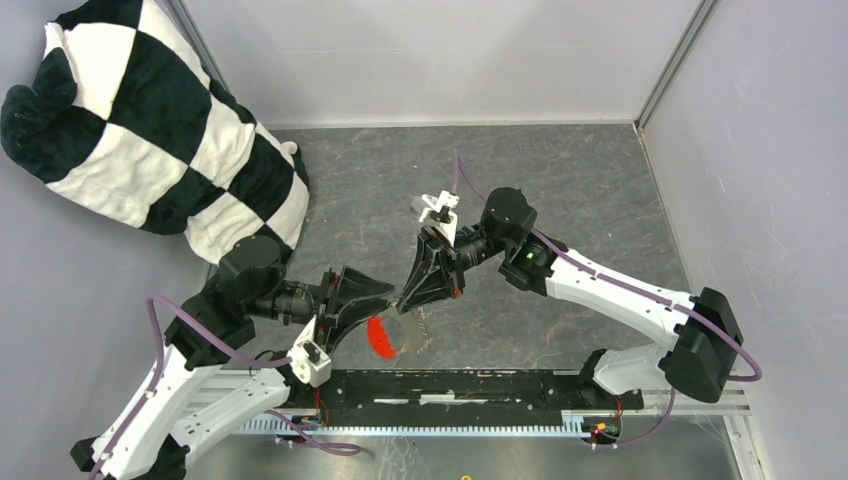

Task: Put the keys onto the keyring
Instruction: Adjust the keyring.

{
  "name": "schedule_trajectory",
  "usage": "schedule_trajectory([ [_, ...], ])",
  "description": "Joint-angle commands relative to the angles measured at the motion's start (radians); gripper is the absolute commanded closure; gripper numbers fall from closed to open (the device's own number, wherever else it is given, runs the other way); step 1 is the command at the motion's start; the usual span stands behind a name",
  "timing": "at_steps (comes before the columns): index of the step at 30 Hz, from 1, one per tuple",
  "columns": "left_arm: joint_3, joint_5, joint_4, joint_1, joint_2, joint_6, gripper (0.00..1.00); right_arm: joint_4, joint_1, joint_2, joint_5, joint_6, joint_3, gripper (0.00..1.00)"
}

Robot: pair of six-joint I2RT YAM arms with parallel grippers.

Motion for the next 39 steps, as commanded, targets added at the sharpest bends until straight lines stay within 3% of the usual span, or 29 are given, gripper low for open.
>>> schedule_trajectory([
  [1, -0.013, 0.081, 0.093, -0.003, -0.017, -0.113, 0.57, 0.084, 0.001, 0.006, 0.019, 0.027, 0.010, 0.99],
  [7, -0.025, 0.143, 0.093, -0.003, -0.025, -0.178, 0.58, 0.233, 0.001, 0.025, 0.023, 0.128, -0.006, 0.99],
  [11, -0.048, 0.148, 0.093, -0.003, -0.037, -0.135, 0.60, 0.321, 0.005, 0.035, 0.026, 0.193, -0.023, 0.99],
  [17, -0.033, 0.128, 0.095, -0.003, -0.030, -0.115, 0.66, 0.325, 0.007, 0.033, 0.024, 0.194, -0.039, 0.99],
  [24, -0.042, 0.092, 0.144, -0.003, -0.051, -0.156, 0.81, 0.313, 0.008, 0.019, 0.014, 0.191, -0.054, 0.99],
  [34, -0.042, 0.092, 0.145, -0.003, -0.054, -0.159, 0.89, 0.270, 0.009, 0.016, 0.007, 0.167, -0.045, 0.99],
  [39, -0.027, 0.090, 0.144, -0.003, -0.038, -0.176, 0.98, 0.234, 0.009, 0.014, -0.009, 0.145, -0.038, 0.99],
])
